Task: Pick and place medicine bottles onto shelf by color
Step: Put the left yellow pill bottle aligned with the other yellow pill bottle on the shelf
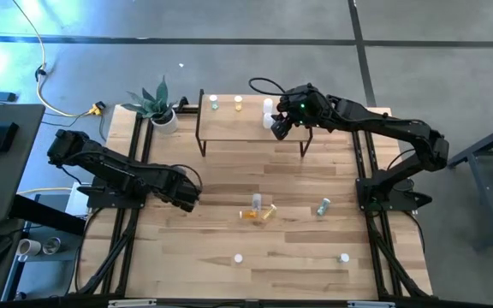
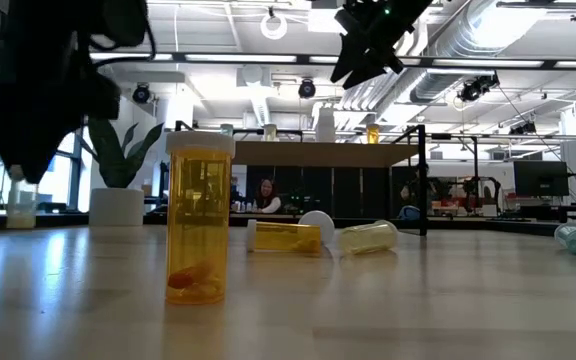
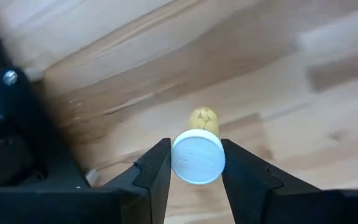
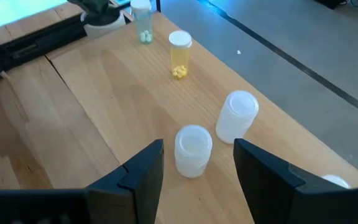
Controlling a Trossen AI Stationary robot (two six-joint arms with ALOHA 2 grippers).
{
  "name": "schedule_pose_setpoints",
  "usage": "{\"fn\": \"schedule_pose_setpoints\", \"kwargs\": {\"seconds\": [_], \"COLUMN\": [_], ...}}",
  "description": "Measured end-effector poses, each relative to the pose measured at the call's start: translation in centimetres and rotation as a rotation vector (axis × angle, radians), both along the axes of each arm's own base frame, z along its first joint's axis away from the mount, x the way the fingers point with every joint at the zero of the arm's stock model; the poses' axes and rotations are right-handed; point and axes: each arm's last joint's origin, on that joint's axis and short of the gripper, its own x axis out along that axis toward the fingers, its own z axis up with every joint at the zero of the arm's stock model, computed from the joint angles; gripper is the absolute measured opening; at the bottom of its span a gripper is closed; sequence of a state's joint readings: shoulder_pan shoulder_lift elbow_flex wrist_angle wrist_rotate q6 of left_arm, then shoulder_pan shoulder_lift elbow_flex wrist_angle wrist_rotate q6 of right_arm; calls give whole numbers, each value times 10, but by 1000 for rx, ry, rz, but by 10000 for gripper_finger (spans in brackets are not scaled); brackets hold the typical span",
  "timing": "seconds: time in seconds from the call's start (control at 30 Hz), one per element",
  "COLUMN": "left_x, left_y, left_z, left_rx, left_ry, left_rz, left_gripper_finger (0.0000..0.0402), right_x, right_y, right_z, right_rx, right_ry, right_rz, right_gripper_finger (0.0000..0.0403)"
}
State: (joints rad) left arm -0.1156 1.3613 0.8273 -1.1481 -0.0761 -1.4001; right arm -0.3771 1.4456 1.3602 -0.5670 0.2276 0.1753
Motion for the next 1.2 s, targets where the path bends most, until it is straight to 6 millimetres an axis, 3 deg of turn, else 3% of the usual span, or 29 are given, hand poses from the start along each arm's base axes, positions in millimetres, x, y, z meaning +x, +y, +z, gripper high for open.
{"fn": "schedule_pose_setpoints", "kwargs": {"seconds": [0.33, 0.6, 0.97, 1.2], "left_x": [33, 48, 25, -1], "left_y": [18, 61, 138, 169], "left_z": [60, 124, 195, 228], "left_rx": [9, 184, 440, 574], "left_ry": [-200, -357, -401, -378], "left_rz": [-215, -360, -503, -501], "left_gripper_finger": [118, 118, 118, 118], "right_x": [-1, -1, -3, -3], "right_y": [1, 1, -3, -3], "right_z": [-2, -2, -2, -2], "right_rx": [12, 14, 18, 74], "right_ry": [25, 23, -10, -60], "right_rz": [-1, -4, -149, -205], "right_gripper_finger": [185, 185, 185, 185]}}
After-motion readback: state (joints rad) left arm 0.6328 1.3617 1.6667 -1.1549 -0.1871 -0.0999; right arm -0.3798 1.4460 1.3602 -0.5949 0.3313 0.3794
